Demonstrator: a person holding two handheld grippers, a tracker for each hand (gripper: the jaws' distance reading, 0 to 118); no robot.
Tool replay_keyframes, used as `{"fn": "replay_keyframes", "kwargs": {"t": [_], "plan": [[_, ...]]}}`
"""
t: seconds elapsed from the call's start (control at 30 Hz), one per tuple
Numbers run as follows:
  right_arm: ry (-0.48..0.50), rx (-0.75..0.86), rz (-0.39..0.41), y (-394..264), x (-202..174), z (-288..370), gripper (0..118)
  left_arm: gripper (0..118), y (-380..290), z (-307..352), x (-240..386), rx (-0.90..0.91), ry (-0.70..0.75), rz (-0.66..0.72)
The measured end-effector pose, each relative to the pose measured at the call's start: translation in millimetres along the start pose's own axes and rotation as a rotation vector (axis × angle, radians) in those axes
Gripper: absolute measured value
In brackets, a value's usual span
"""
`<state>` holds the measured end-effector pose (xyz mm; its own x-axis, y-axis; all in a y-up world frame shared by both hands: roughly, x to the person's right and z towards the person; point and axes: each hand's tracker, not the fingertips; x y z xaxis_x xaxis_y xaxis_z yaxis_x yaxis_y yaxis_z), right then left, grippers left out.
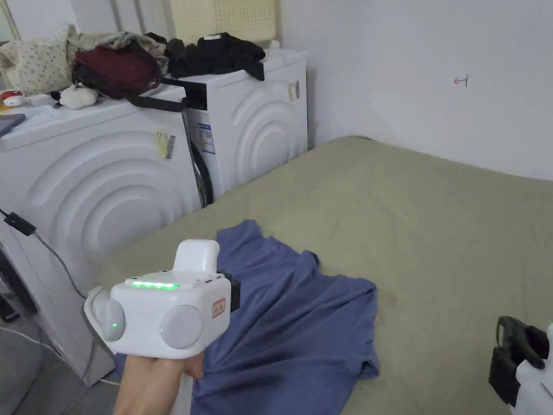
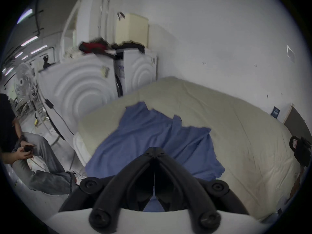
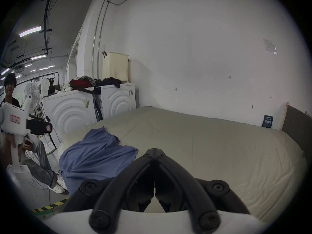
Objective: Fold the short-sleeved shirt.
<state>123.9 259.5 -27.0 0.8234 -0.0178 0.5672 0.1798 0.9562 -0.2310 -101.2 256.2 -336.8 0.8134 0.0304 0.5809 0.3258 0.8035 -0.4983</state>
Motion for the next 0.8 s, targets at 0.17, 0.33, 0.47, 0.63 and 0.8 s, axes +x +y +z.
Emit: {"fn": "replay_keyframes", "kwargs": {"t": [0.17,0.33,0.47,0.63,0.8], "plan": [[0.016,-0.063,-0.041,-20,2,-16,2,7,-10,-67,14,-0.159,-0.043,-0.043],[0.015,-0.111,-0.05,-37,1,-31,2,118,-13,-122,17,-0.368,-0.138,-0.011],[0.026,-0.138,-0.059,-50,-3,-40,2,118,-24,-149,18,-0.413,-0.127,0.0],[0.045,-0.177,-0.05,-60,-10,-43,2,118,-38,-169,27,-0.475,-0.105,-0.082],[0.063,-0.207,-0.038,-65,-18,-40,2,118,-54,-180,44,-0.499,-0.067,-0.208]]}}
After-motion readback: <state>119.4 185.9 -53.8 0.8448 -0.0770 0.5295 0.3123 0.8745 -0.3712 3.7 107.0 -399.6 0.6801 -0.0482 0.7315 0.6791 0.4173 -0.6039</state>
